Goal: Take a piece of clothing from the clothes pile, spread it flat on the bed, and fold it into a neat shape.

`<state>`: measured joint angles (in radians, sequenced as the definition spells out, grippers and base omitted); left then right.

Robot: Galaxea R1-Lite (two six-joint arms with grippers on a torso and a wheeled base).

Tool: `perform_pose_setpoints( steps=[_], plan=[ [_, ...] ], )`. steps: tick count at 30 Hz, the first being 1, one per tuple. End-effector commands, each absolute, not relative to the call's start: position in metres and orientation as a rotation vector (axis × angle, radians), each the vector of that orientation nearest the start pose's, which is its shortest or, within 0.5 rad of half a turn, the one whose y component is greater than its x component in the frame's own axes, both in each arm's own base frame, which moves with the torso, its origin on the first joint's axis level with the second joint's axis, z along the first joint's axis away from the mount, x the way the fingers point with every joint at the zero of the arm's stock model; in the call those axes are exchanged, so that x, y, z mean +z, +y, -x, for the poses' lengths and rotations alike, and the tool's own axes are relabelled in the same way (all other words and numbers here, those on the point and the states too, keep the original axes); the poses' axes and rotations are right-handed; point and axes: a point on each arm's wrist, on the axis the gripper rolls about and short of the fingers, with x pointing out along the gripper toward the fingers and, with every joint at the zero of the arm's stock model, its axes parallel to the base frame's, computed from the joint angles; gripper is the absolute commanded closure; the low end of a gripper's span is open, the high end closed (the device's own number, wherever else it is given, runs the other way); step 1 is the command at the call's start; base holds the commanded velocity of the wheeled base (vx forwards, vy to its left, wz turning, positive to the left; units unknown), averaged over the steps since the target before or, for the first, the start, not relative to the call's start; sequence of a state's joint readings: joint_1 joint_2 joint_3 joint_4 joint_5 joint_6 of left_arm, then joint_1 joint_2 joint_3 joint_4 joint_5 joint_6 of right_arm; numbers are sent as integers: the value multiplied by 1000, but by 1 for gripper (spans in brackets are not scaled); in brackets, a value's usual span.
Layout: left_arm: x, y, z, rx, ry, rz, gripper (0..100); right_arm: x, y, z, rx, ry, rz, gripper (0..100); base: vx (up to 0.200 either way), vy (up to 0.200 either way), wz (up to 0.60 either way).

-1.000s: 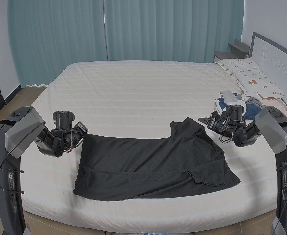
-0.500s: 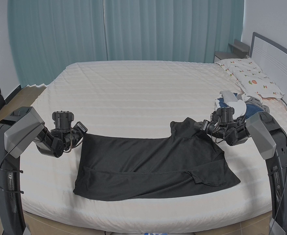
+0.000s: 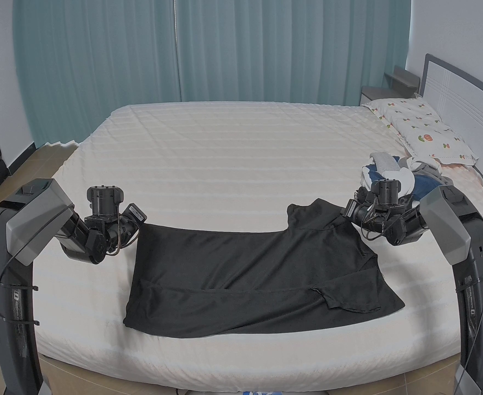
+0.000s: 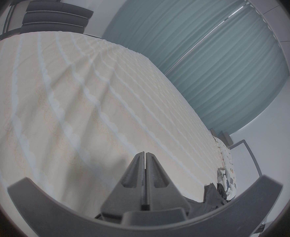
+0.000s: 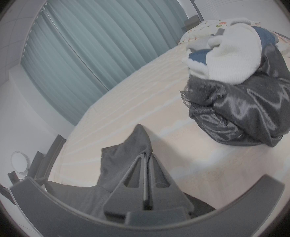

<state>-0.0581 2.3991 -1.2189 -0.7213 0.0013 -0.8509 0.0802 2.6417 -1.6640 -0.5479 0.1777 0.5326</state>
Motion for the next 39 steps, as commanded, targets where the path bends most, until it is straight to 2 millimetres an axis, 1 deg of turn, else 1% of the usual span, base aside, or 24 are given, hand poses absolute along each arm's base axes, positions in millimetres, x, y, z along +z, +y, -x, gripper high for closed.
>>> perform_pose_setpoints(
  steps=[1,4,6,7,8,10,14,20,23,27,34,39],
  plan=[
    [35,-23,-448,138,430,825,100,23,31,-502,184,426,-570,100,0,0,0],
    [39,-20,-448,139,417,827,100,26,26,-501,203,368,-571,100,0,0,0],
    [39,-17,-448,142,416,831,100,25,26,-500,205,368,-570,100,0,0,0],
    [40,-15,-448,138,417,834,100,18,26,-497,203,388,-564,100,0,0,0],
    [41,-11,-449,133,412,841,100,17,26,-497,205,380,-556,100,0,0,0],
    [43,-6,-449,138,405,852,100,21,26,-498,216,343,-564,100,0,0,0],
    [41,-3,-451,142,402,868,100,21,27,-497,223,333,-556,100,0,0,0],
    [42,4,-449,94,432,890,100,29,23,-496,223,294,-579,100,0,0,0],
    [43,10,-449,96,425,896,100,25,21,-489,216,318,-598,100,0,0,0],
    [43,15,-450,107,418,914,100,19,22,-480,253,361,-594,100,0,0,0],
    [40,18,-449,78,442,924,100,18,22,-479,257,353,-591,100,0,0,0],
    [38,17,-448,46,465,926,100,13,21,-473,251,382,-588,100,0,0,0]
  ],
)
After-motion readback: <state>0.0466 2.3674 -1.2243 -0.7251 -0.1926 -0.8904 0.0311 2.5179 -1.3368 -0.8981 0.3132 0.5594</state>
